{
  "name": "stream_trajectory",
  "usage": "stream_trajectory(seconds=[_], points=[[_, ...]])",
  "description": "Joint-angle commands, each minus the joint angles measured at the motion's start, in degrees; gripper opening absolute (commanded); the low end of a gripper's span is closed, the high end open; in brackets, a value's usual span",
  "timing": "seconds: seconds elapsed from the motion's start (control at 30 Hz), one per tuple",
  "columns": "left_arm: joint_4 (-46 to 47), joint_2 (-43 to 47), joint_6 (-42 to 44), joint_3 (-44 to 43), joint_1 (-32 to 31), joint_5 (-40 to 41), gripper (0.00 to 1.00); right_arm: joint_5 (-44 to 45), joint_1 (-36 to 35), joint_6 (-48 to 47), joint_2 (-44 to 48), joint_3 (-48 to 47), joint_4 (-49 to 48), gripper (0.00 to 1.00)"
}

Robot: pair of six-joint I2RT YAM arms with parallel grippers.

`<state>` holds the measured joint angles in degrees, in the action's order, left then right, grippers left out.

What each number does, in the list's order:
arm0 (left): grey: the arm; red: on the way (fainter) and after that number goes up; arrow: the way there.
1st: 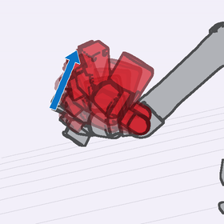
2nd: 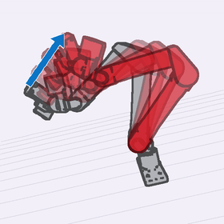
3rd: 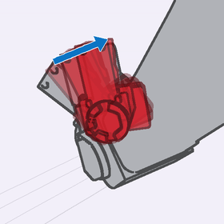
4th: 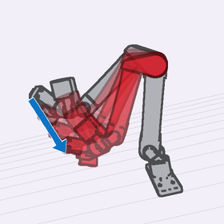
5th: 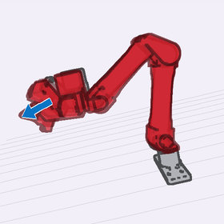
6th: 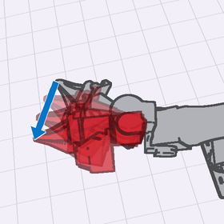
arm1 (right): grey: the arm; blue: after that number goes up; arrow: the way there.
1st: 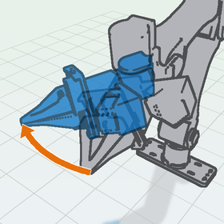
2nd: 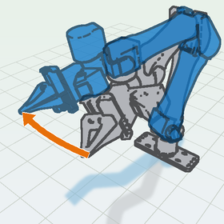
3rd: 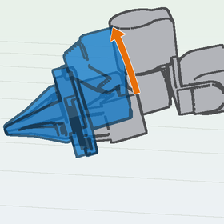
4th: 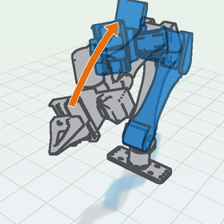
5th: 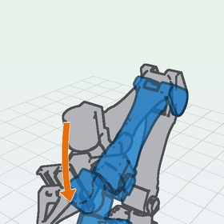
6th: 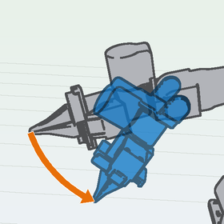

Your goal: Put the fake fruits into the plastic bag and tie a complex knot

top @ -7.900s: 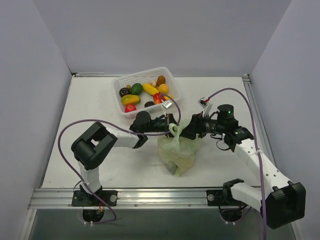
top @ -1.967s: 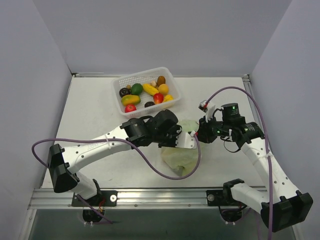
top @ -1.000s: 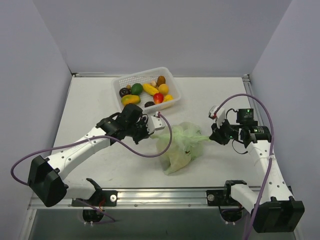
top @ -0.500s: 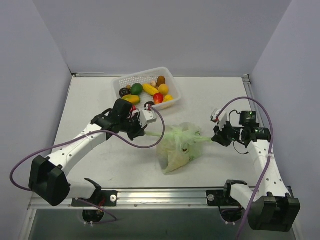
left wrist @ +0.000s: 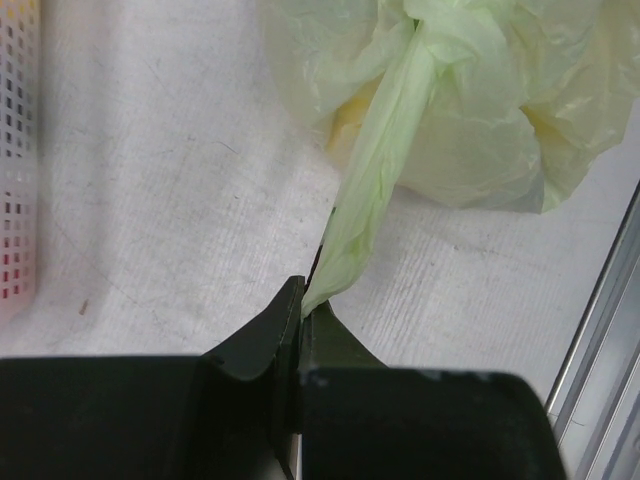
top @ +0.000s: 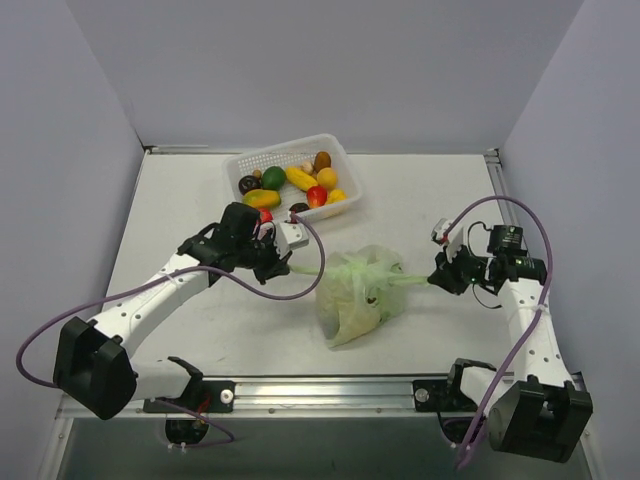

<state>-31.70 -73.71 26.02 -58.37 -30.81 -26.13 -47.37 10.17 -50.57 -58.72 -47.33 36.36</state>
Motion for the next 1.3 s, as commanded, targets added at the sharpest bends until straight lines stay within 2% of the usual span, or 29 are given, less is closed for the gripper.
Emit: stream_trajectory(seconds=[0.0, 0.23, 0.53, 0.57, 0.6, 0.63, 0.67, 0.7, 0.73, 0.8, 0.83, 0.87, 0.93, 1.03, 1.13, 1.27], points=[[-4.16, 2.08, 1.14, 4.75, 5.32, 10.57, 0.00, 16.53, 5.38, -5.59, -1.05, 3.82, -1.90, 0.00], [-3.01, 1.90, 4.39, 6.52, 5.85, 10.05, 0.00, 15.48, 9.60, -8.58, -1.84, 5.06, -1.73, 0.00], [-3.97, 2.96, 4.38, 1.16, 4.09, 1.79, 0.00, 10.65, 8.02, -8.85, 2.03, -0.47, 6.43, 0.00], [-5.20, 2.96, 4.74, 0.80, 3.91, 0.22, 0.12, 9.59, 7.58, -8.33, 2.12, -1.79, 8.27, 0.00], [-5.38, 3.40, 4.65, 0.63, 3.30, -1.97, 0.24, 7.75, 5.58, -7.62, 1.86, -4.84, 12.03, 0.27], [-5.39, 3.57, 4.04, 0.45, 3.12, -3.21, 0.34, 6.87, 4.25, -4.40, 1.94, -6.27, 13.46, 0.44], [-5.30, 3.92, 3.60, 0.19, 3.03, -4.27, 0.48, 6.34, 2.67, -1.76, 2.20, -7.24, 13.74, 0.55], [-5.12, 4.28, 2.90, -0.08, 3.03, -5.85, 0.52, 5.81, -1.43, 0.53, 2.47, -8.38, 13.30, 0.70], [-4.95, 4.19, 1.59, -0.34, 2.95, -6.30, 0.56, 5.80, -3.47, 2.99, 3.16, -10.04, 12.86, 0.76], [-4.77, 4.37, -0.35, -1.83, 3.21, -6.48, 0.62, 7.02, -8.57, 10.90, 3.52, -11.20, 9.20, 0.84], [-4.68, 4.54, -1.92, -3.14, 3.91, -7.70, 0.65, 8.95, -14.25, 14.41, 3.18, -12.34, 8.12, 0.84], [-4.60, 4.54, -2.63, -3.15, 4.61, -9.62, 0.65, 10.10, -16.92, 14.44, 2.65, -12.87, 7.16, 0.84], [-3.64, 5.94, -6.39, -4.99, 6.02, -12.79, 0.72, 13.69, -24.27, 19.96, 0.55, -14.01, 3.82, 0.85], [-0.21, 8.14, -11.67, -7.10, 9.27, -19.38, 0.85, 17.82, -32.63, 24.81, -3.49, -15.77, -0.49, 0.85], [1.90, 9.81, -15.89, -8.43, 11.64, -19.66, 0.97, 20.12, -37.41, 27.01, -7.80, -16.83, -4.44, 0.88], [0.95, 11.40, -19.51, -8.52, 14.63, -19.22, 0.98, 23.28, -42.50, 26.75, -14.31, -19.72, -5.86, 0.91]])
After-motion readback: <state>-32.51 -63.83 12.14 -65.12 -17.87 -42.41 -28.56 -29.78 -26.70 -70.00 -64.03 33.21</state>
